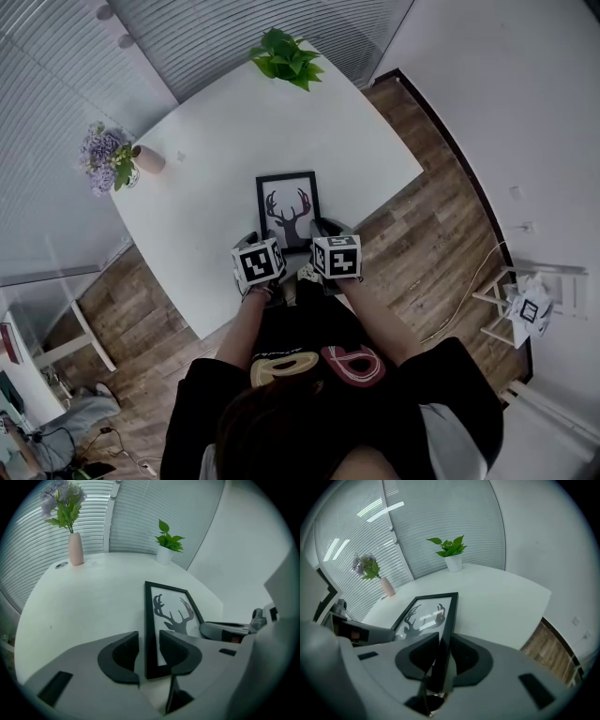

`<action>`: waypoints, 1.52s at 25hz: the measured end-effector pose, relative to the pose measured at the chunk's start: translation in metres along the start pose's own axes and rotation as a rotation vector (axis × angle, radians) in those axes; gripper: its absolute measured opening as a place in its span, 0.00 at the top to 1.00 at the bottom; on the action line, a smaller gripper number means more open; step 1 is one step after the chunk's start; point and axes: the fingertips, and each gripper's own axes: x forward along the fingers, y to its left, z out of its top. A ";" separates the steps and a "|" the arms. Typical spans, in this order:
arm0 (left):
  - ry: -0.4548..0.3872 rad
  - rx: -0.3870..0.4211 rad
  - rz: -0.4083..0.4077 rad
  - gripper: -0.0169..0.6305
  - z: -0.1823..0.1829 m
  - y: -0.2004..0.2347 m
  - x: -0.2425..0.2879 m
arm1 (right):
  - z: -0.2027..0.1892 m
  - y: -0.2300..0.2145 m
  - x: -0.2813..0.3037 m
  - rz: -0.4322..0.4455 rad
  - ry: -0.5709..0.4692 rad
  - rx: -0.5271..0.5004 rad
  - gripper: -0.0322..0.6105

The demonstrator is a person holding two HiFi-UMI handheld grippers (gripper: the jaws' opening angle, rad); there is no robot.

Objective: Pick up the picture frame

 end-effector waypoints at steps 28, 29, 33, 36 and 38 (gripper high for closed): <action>-0.030 0.038 -0.091 0.86 0.003 -0.002 -0.016 | 0.003 0.009 -0.017 -0.024 -0.057 -0.047 0.83; -0.044 0.040 -0.091 0.86 0.005 -0.003 -0.019 | 0.006 0.010 -0.019 -0.023 -0.067 -0.049 0.83; -0.097 0.052 -0.107 0.86 0.021 -0.007 -0.031 | 0.023 0.013 -0.028 -0.016 -0.112 -0.078 0.83; -0.138 0.059 -0.122 0.86 0.035 -0.010 -0.041 | 0.041 0.016 -0.037 -0.012 -0.159 -0.094 0.83; -0.173 0.062 -0.127 0.86 0.046 -0.012 -0.050 | 0.053 0.020 -0.045 -0.011 -0.194 -0.100 0.83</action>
